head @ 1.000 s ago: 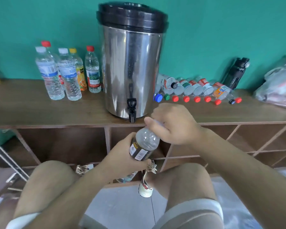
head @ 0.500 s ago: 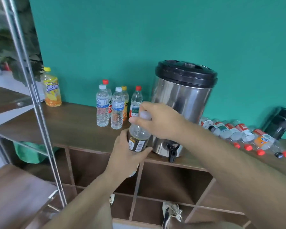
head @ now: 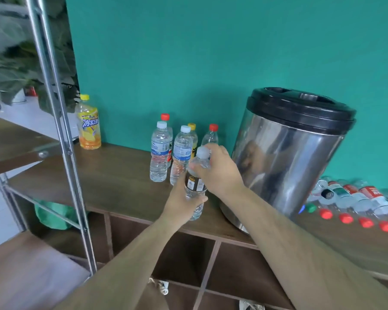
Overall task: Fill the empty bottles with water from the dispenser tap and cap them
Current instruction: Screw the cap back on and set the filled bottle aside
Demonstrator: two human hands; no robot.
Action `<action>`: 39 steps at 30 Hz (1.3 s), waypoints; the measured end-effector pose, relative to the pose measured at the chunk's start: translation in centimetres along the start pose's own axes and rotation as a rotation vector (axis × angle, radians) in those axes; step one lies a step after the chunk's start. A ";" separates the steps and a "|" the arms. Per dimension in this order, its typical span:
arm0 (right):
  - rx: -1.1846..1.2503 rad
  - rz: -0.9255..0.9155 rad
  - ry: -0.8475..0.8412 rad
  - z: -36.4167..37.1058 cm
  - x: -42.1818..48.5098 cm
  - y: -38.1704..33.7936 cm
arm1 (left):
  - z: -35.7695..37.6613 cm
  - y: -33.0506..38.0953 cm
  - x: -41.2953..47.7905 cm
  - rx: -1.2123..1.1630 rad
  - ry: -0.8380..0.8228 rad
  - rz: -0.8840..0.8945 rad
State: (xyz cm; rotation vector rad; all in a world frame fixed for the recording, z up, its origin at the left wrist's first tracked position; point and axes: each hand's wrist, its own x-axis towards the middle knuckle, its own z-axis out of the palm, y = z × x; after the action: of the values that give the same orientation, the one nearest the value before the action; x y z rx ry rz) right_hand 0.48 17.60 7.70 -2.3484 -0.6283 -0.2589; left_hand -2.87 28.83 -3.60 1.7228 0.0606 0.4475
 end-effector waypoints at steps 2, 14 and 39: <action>0.097 0.059 0.029 1.5 -0.5 1.0 | 0.1 -0.7 1.1 0.099 0.041 0.020; 0.180 0.226 0.218 7.2 4.6 5.1 | 2.2 -4.7 6.8 0.265 0.129 0.132; 0.046 0.038 0.364 -3.5 -8.7 4.5 | 2.9 9.8 -2.1 0.526 -0.121 0.470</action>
State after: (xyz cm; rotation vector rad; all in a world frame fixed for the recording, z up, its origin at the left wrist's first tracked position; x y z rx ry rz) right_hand -4.83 9.10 4.73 -2.1897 -0.4063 -0.6299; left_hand -5.85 23.46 4.85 2.2866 -0.3499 0.7157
